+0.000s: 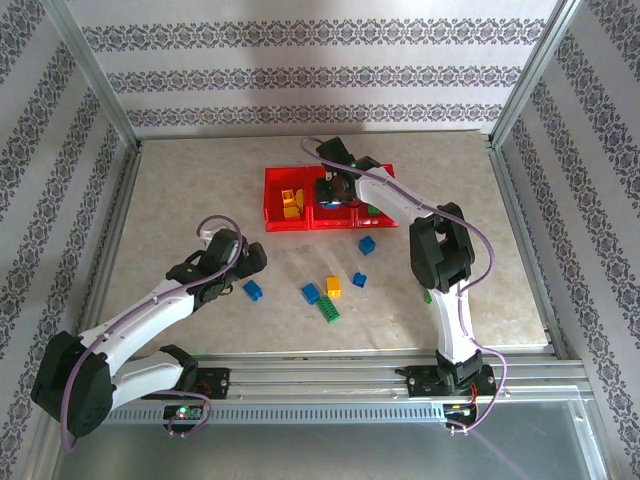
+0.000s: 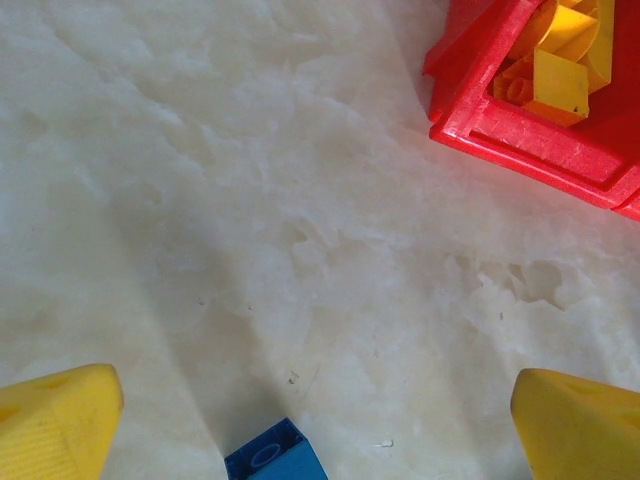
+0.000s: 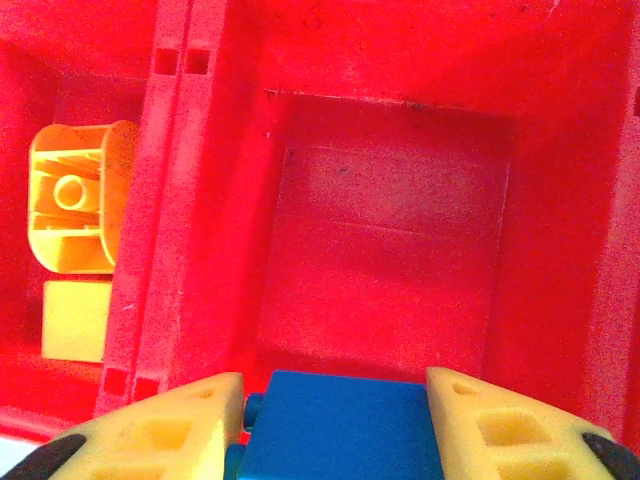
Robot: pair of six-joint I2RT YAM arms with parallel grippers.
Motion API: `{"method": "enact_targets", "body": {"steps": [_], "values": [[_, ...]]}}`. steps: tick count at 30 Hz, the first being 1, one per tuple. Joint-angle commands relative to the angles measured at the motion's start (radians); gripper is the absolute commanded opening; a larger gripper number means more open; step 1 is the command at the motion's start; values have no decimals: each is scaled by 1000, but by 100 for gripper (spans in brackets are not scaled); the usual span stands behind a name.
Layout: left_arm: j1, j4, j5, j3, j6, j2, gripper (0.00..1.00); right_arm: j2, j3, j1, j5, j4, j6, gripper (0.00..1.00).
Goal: Sort the legos into containers by color
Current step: Place the lego in the container.
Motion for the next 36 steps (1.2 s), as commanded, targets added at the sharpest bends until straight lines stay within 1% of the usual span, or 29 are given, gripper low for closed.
{"method": "enact_targets", "body": {"steps": [1,10,14,17,22,26,36], "values": [[13,-35,10,-17,-9,-24,100,36,36,11,34,-31,-12,39],[12,-59,31,-24,-3,-22,100,82,52,11,41,-34,-14,50],[13,-65,49,-28,-3,-17,100,75,52,10,47,-39,-18,57],[11,-70,66,-32,-5,-14,99,59,49,10,49,-38,-21,59],[-4,-74,94,-41,-22,4,98,14,36,11,49,-33,-17,61],[-28,-88,95,-44,-38,20,97,-31,17,14,44,-26,-10,62],[-96,-62,84,-47,-75,87,93,-196,-99,27,34,22,18,66]]}}
